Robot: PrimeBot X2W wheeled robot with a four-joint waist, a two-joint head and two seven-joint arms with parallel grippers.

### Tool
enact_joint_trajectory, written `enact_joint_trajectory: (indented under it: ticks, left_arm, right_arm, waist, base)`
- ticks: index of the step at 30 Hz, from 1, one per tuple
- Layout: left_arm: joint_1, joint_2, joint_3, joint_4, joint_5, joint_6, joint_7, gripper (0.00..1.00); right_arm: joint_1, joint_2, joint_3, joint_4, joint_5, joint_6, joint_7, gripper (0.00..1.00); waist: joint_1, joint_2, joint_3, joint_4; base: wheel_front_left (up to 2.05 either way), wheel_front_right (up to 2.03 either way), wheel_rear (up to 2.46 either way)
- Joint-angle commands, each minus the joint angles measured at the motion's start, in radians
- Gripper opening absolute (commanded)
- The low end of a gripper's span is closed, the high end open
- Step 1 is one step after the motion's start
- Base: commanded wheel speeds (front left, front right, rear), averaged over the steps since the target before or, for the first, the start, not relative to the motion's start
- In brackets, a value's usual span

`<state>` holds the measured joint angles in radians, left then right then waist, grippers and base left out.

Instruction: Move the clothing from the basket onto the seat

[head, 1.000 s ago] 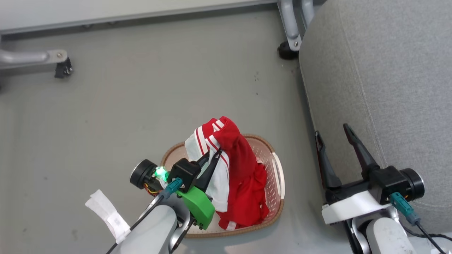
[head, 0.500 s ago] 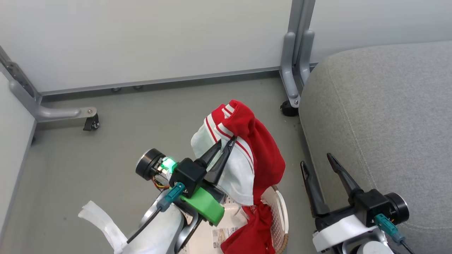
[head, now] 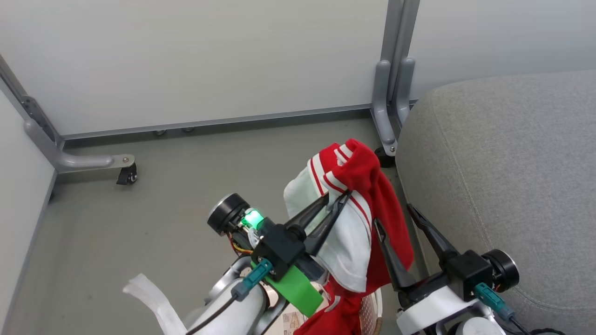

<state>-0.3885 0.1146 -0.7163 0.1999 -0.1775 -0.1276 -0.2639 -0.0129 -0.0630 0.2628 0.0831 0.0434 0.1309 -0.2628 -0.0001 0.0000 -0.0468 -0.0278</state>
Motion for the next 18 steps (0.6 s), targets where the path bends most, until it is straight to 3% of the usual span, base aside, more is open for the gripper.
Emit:
enact_joint_trajectory:
  ticks: [1,14,15,17,18]
  left_arm:
    - [0.003,0.004,-0.011,-0.013,0.007,-0.004,-0.001,0.0]
    - [-0.059,0.041,-0.179,-0.102,-0.056,-0.004,0.003,0.0]
    - [-0.063,0.044,-0.184,-0.109,-0.067,-0.004,0.004,0.0]
    - [-0.071,0.053,-0.196,-0.117,-0.085,-0.004,0.014,0.0]
    - [-0.074,0.056,-0.2,-0.119,-0.09,-0.004,0.016,0.0]
  right_arm:
    - [-0.017,-0.005,0.0,0.003,0.005,0.0,-0.003,1.0]
    - [-0.01,-0.021,0.008,0.078,-0.003,0.0,-0.003,1.0]
    - [-0.008,-0.024,0.017,0.084,0.0,0.0,-0.003,0.93]
    - [-0.006,-0.029,0.032,0.086,0.005,0.0,-0.003,0.0]
    - [-0.005,-0.03,0.038,0.087,0.007,0.0,-0.003,0.0]
  waist:
    - [0.0001,0.0,0.0,0.004]
    - [0.0001,0.0,0.01,0.026]
    - [0.0001,0.0,0.013,0.028]
    - [0.0001,0.0,0.018,0.028]
    - [0.0001,0.0,0.02,0.028]
  base:
    - [0.0,0.0,0.0]
    - [0.0,0.0,0.0]
    - [0.0,0.0,0.0]
    - [0.0,0.0,0.0]
    - [0.0,0.0,0.0]
